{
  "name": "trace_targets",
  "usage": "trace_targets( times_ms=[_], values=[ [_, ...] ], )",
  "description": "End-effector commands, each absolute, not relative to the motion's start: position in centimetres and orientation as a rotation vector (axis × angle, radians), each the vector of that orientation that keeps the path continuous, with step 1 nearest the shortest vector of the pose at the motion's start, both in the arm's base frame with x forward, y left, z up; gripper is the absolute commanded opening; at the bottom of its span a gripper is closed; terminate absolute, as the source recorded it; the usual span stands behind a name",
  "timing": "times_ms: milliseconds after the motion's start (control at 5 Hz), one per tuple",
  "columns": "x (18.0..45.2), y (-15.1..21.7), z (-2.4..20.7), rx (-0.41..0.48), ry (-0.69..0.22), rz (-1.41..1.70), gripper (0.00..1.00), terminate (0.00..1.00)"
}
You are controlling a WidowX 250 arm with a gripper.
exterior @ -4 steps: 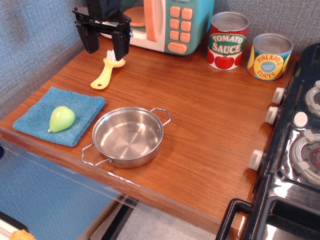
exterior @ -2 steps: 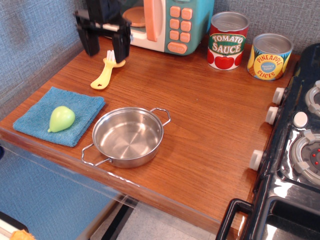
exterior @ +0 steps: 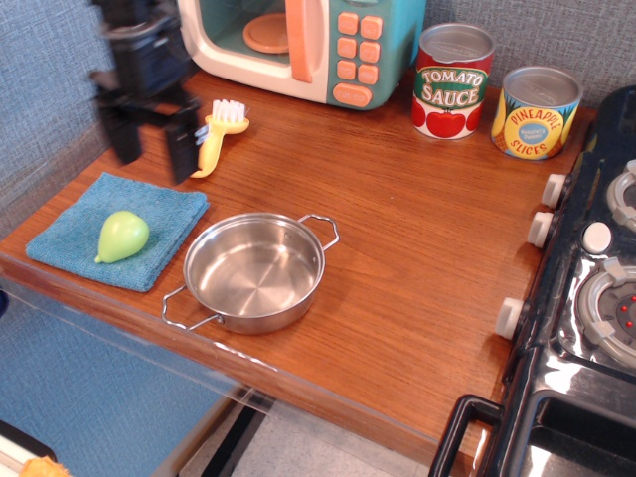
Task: Move the pear from the blue rag and place it in front of the canned goods.
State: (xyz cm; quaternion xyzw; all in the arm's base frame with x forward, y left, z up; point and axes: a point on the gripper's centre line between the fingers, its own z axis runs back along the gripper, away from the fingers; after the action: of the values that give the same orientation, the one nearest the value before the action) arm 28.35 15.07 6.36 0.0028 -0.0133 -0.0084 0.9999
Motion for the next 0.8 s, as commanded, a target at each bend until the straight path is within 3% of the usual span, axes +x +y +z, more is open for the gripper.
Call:
trace_targets(
  times_ms=[0,600],
  values=[
    [23.7,16.9,5.3,0.054,-0.016,-0.014,1.00,0.00],
    [23.3,15.7,3.6,0.038,-0.013,-0.059,1.00,0.00]
  ],
)
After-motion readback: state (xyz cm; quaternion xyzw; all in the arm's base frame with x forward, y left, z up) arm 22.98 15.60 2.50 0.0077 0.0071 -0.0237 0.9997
